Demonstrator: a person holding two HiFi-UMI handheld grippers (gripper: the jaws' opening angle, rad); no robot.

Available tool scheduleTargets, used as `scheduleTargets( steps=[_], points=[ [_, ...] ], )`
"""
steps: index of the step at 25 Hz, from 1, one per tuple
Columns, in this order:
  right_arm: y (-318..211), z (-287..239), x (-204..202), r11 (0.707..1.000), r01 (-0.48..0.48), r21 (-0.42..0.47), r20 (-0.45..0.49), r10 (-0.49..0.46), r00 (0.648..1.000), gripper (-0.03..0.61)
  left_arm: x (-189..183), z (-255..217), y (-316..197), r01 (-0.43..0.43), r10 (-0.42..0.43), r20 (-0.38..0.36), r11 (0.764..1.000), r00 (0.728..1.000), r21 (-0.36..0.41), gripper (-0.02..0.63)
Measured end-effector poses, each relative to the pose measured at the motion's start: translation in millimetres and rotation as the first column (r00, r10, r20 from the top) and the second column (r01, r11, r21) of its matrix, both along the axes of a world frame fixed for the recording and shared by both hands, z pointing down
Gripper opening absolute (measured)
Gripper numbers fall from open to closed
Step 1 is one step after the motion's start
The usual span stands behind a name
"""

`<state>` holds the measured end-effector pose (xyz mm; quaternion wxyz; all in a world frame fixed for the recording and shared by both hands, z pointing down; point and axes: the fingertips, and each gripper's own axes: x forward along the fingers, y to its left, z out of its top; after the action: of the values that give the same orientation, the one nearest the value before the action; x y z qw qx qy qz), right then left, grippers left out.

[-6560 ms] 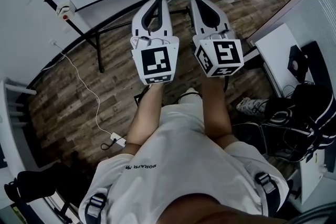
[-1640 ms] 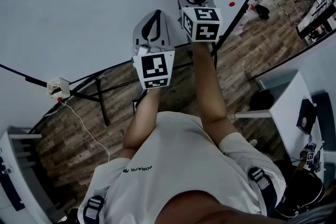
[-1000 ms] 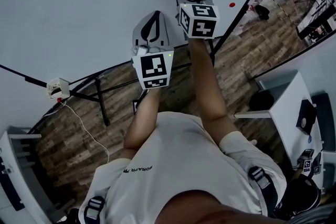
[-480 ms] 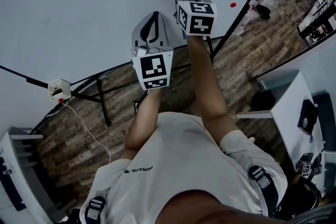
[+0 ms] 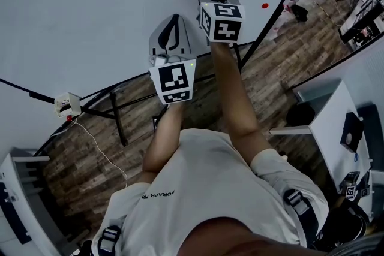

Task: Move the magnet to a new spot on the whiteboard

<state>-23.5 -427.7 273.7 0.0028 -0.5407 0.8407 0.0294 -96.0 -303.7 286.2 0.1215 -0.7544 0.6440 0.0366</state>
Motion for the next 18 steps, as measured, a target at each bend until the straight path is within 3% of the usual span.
scheduleTargets(
  steps=[18],
  points=[
    [15.2,-4.5,1.6,0.999,0.018,0.032,-0.015,-0.017,1.000,0.129,11.2,-3.1,-0.2,-0.039,0.039,0.003,0.999,0.999,0.007,0.003]
  ],
)
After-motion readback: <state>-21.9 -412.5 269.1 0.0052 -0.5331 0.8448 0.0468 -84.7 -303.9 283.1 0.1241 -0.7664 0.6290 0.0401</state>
